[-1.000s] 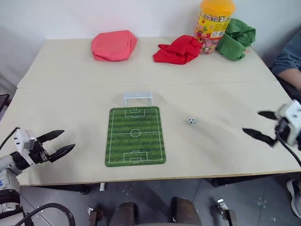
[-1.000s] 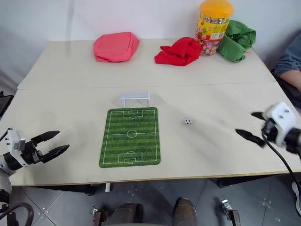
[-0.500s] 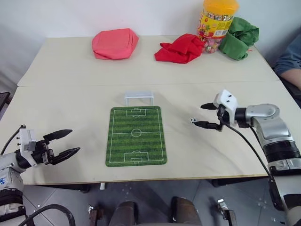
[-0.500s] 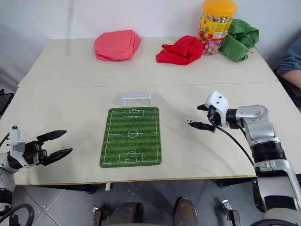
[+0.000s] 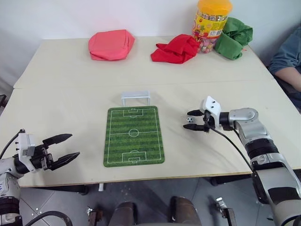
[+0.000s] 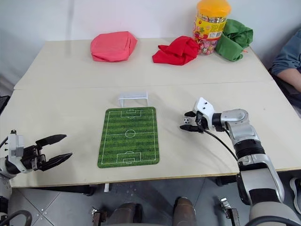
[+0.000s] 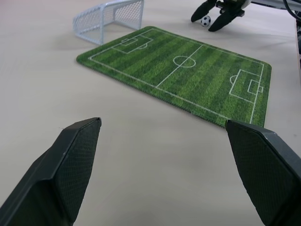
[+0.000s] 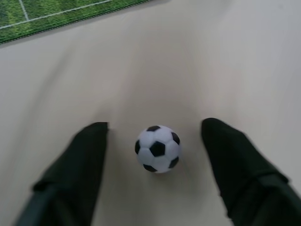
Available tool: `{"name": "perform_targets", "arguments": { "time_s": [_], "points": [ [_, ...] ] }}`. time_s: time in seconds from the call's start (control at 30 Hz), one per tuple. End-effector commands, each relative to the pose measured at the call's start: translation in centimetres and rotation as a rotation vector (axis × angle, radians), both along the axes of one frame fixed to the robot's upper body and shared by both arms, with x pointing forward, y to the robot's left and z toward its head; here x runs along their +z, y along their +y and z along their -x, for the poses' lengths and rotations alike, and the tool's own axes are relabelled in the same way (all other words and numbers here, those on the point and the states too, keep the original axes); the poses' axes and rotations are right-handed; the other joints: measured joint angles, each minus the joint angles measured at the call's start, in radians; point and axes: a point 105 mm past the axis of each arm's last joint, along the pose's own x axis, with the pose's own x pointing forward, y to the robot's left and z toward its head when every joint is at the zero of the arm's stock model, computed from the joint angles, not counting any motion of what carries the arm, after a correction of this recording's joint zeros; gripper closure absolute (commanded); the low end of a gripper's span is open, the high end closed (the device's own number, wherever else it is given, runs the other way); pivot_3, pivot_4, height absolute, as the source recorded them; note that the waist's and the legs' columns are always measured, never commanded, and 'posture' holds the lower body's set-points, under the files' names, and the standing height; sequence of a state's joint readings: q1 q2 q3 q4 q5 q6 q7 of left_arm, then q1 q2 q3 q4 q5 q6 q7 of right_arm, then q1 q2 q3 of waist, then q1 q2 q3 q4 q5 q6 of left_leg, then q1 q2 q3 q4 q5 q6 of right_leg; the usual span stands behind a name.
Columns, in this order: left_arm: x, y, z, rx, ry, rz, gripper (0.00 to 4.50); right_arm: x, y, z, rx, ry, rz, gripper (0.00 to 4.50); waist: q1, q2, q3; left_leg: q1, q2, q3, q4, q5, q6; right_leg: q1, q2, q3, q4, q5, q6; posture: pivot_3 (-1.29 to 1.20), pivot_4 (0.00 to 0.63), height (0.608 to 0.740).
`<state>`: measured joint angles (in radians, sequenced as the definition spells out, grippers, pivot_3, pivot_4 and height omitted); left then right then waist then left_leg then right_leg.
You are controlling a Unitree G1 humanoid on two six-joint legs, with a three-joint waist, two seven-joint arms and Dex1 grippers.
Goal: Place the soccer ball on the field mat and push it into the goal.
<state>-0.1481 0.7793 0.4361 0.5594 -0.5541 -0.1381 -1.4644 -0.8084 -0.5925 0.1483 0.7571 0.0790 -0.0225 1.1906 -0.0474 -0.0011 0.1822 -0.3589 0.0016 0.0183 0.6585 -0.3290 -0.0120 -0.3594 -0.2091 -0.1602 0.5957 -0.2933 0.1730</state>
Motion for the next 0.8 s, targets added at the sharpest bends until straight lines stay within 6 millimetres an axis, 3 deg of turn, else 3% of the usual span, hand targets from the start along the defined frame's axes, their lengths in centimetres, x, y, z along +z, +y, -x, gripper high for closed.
{"name": "perform_targets", "arguments": {
  "time_s": [0.03,0.13,0.37,0.47,0.53,0.8],
  "points": [
    [1.0,0.2,0.0,0.010,-0.043,0.012,0.00,0.8,-0.6,-0.1,-0.022,-0.038,-0.003,2.63,-0.002,0.000,0.000,0.000,0.000,0.000,0.000,0.000,0.000,0.000,0.000,0.000,0.000,0.000,0.000,0.00,0.150,0.740],
    [1.1,-0.1,-0.2,-0.004,-0.045,0.014,0.00,1.6,-0.6,0.0,-0.024,-0.065,-0.006,3.62,-0.003,0.000,0.000,0.000,0.000,0.000,0.000,0.000,0.000,0.000,0.000,0.000,0.001,0.000,0.000,0.00,0.150,0.740],
    [1.1,-0.9,-0.1,-0.080,-0.037,0.004,0.00,5.8,1.3,1.3,0.029,-0.169,-0.025,3.65,0.000,0.000,0.000,-0.002,0.001,0.000,0.000,0.000,-0.001,-0.002,0.001,0.000,0.001,0.000,0.000,0.00,0.150,0.740],
    [0.6,-1.0,0.8,-0.144,-0.005,-0.012,0.00,8.1,6.4,4.9,0.206,-0.159,-0.003,3.65,-0.002,0.001,0.000,-0.003,0.001,0.000,0.000,-0.001,-0.001,-0.004,0.001,0.000,0.001,0.000,0.000,0.00,0.150,0.740],
    [0.2,-1.3,1.3,-0.184,0.016,-0.026,0.00,7.8,8.5,6.8,0.282,-0.112,0.032,3.65,-0.005,0.001,0.000,-0.008,0.004,0.000,0.001,-0.001,-0.002,-0.010,0.004,0.001,0.002,0.000,-0.001,0.00,0.150,0.740],
    [-0.6,-2.8,1.8,-0.267,0.016,-0.061,0.00,4.4,15.5,10.6,0.469,-0.069,0.114,3.65,0.014,-0.001,0.000,-0.012,0.008,0.003,0.006,-0.003,-0.004,-0.016,0.008,0.002,0.006,0.001,-0.002,0.00,0.150,0.740]
  ]
}}
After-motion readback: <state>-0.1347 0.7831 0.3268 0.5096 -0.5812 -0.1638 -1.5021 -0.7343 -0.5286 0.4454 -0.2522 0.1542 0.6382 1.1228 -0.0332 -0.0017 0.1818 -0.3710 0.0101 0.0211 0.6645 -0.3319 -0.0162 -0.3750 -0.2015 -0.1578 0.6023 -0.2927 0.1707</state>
